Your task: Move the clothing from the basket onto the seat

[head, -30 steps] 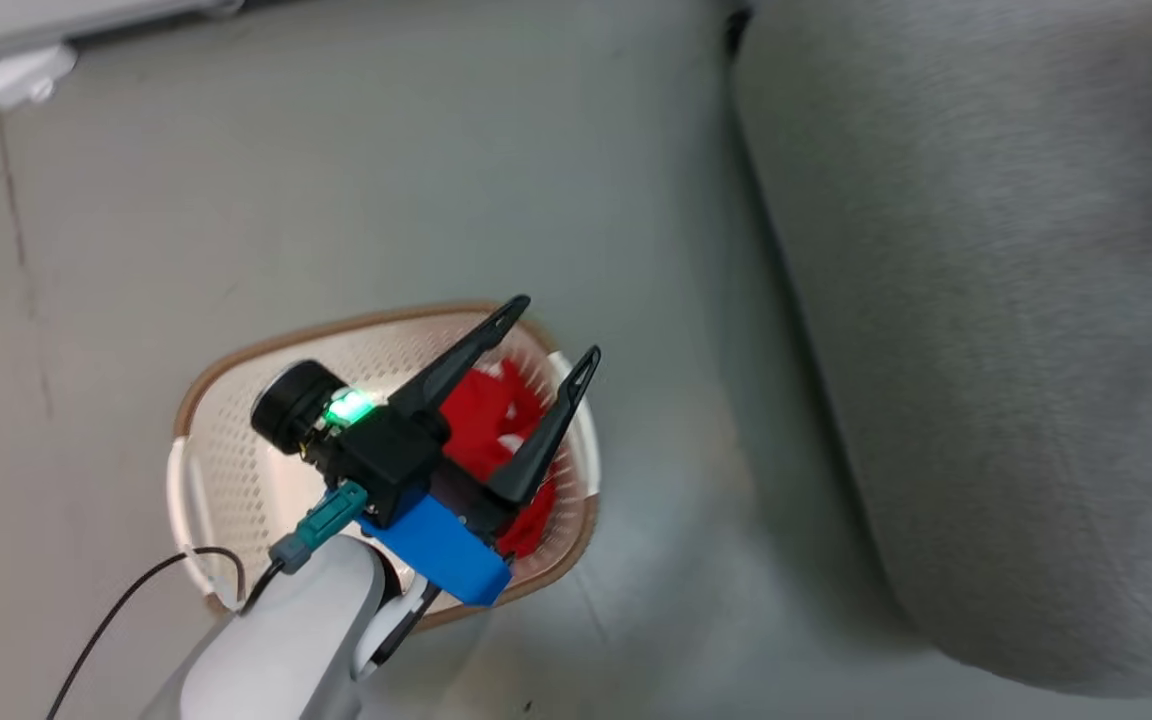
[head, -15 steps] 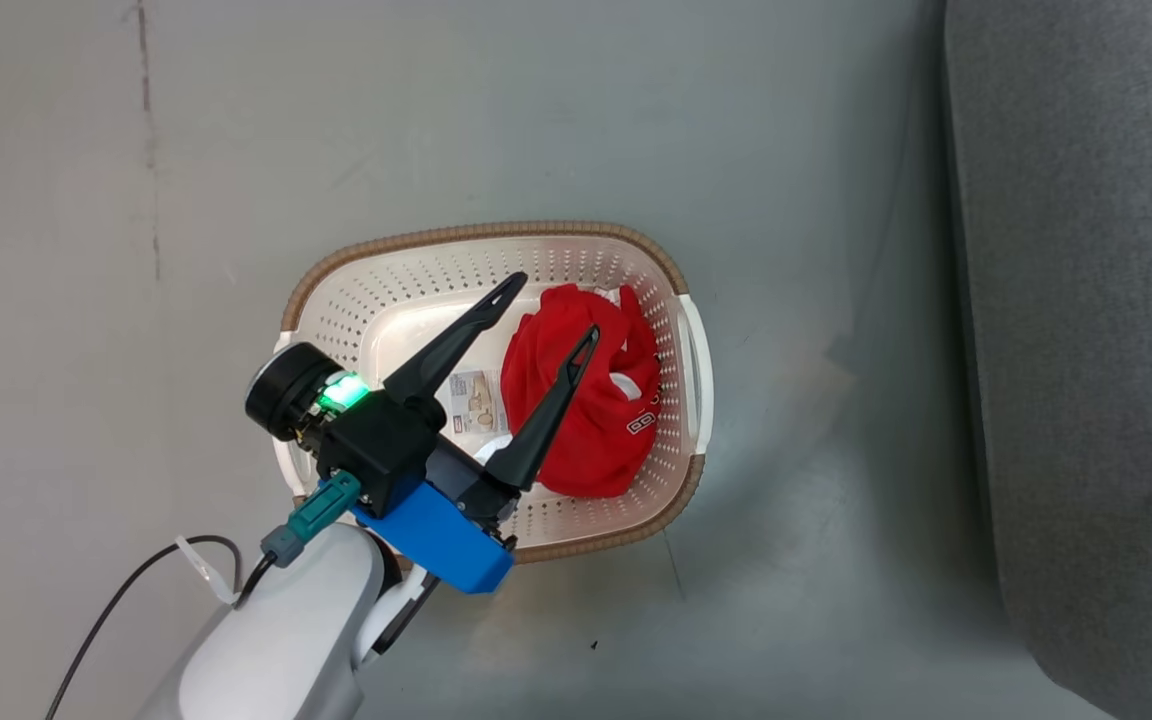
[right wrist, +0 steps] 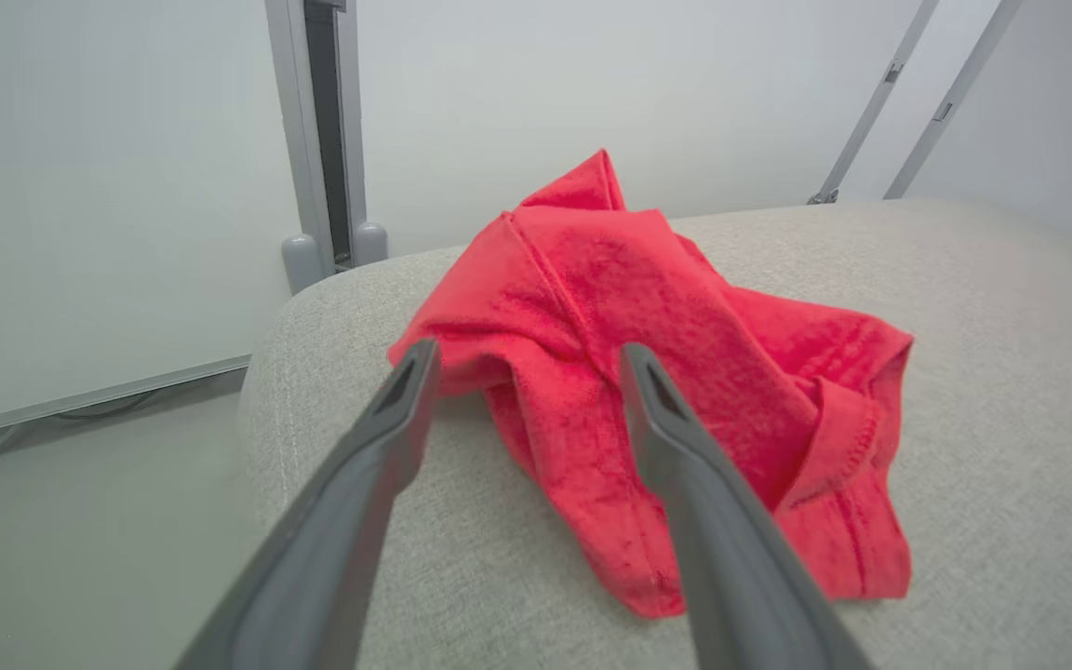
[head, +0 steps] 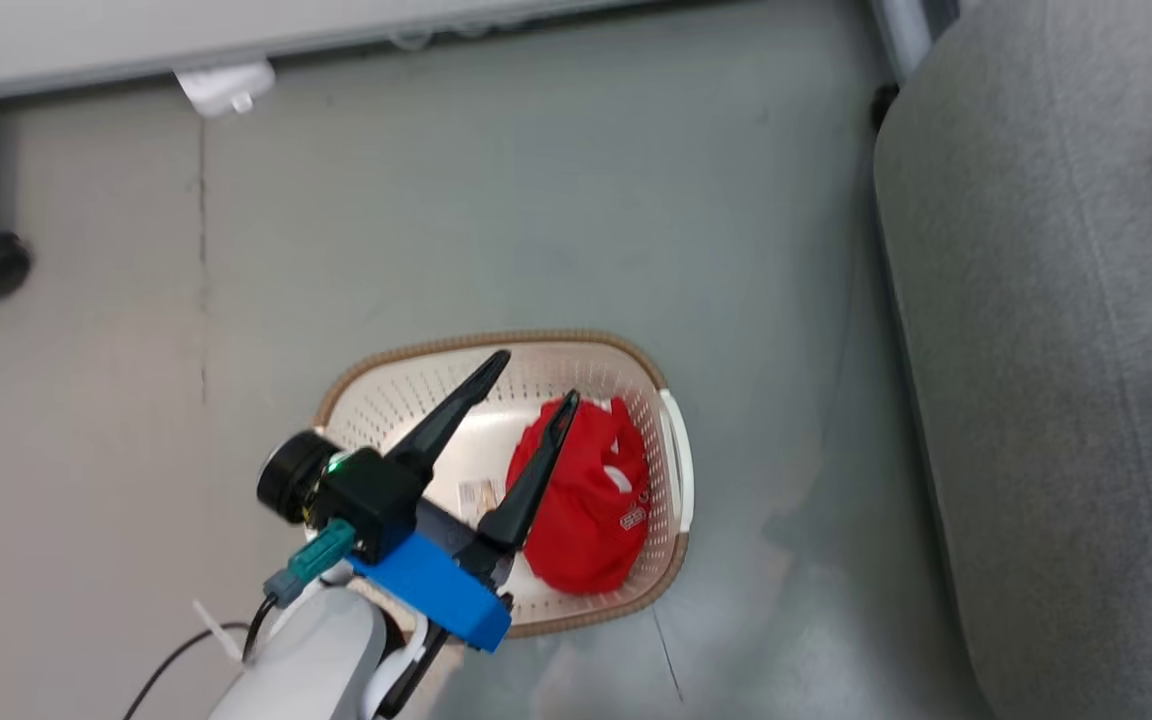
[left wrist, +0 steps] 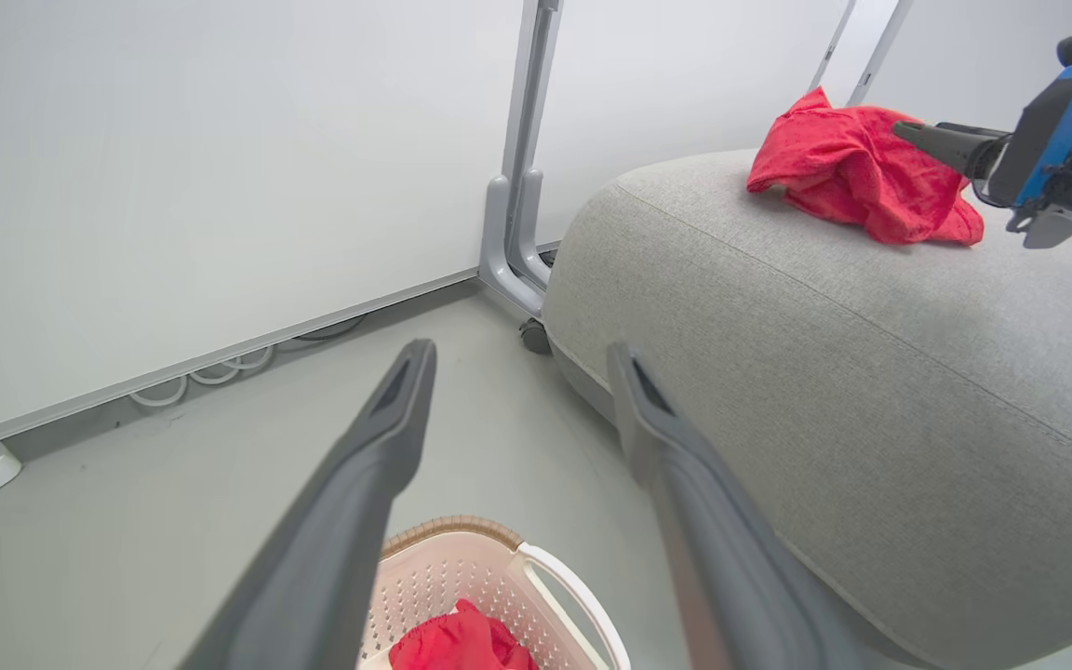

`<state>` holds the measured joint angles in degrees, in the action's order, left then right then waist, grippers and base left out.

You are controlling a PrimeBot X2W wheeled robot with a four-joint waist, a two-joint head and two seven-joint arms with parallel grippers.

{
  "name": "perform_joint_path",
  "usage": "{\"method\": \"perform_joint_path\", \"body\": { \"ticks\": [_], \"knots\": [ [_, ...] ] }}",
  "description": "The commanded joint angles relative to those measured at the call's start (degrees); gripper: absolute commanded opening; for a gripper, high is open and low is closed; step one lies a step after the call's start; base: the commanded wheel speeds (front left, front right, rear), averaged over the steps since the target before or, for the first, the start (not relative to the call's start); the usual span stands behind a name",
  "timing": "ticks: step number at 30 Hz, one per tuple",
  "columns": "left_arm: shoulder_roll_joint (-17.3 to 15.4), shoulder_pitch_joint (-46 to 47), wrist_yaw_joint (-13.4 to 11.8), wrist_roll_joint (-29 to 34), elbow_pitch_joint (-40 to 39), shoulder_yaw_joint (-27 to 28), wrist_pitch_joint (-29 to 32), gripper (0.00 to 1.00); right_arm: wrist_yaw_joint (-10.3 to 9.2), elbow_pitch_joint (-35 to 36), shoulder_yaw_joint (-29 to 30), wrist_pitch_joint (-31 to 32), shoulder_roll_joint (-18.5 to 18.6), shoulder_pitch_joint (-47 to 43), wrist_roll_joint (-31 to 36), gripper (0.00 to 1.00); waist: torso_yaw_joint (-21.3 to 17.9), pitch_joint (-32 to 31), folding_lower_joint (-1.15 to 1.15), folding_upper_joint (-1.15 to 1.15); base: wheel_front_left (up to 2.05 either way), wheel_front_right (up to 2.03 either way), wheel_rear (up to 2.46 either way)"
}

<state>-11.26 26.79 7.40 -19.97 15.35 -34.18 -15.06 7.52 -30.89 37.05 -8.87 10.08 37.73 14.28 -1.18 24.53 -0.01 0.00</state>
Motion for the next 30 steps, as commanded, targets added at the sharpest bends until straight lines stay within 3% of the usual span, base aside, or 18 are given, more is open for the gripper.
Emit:
{"method": "perform_joint_path", "body": {
  "ticks": [1, 9, 16, 24, 30],
  "knots": [
    [0.1, -1.8, 0.1, -0.3, 0.5, 0.7, -0.2, 1.0, -0.06, 0.7, -0.9, -0.3, -0.8, -2.2, 0.0, 1.0, 0.4, -6.0, 0.01, 0.0, 0.0, 0.0, 0.0],
    [0.3, -11.3, 0.1, -0.9, 3.2, 7.6, -0.2, 1.0, -0.06, 8.4, -13.0, -0.5, -6.1, -14.5, -3.9, 1.0, 0.7, -17.8, 0.01, 0.0, 0.0, 0.0, 0.0],
    [0.8, -18.1, 0.1, -0.2, 3.6, 14.3, -0.2, 1.0, -0.06, 15.8, -24.5, 1.5, -6.7, -25.9, -10.1, 1.0, 1.9, -23.4, 0.01, 0.0, 0.0, 0.0, 0.0],
    [1.9, -23.5, 0.1, 1.0, 3.1, 21.0, -0.2, 1.0, -0.06, 23.6, -29.7, 3.2, -7.1, -34.8, -12.1, 1.0, 3.8, -25.2, 0.01, 0.0, 0.0, 0.0, 0.0],
    [2.3, -25.5, 0.1, 1.9, 2.4, 24.7, -0.2, 1.0, -0.06, 25.1, -32.2, 3.7, -7.2, -37.6, -14.4, 1.0, 5.3, -26.0, 0.01, 0.0, 0.0, 0.0, 0.0]
  ]
}}
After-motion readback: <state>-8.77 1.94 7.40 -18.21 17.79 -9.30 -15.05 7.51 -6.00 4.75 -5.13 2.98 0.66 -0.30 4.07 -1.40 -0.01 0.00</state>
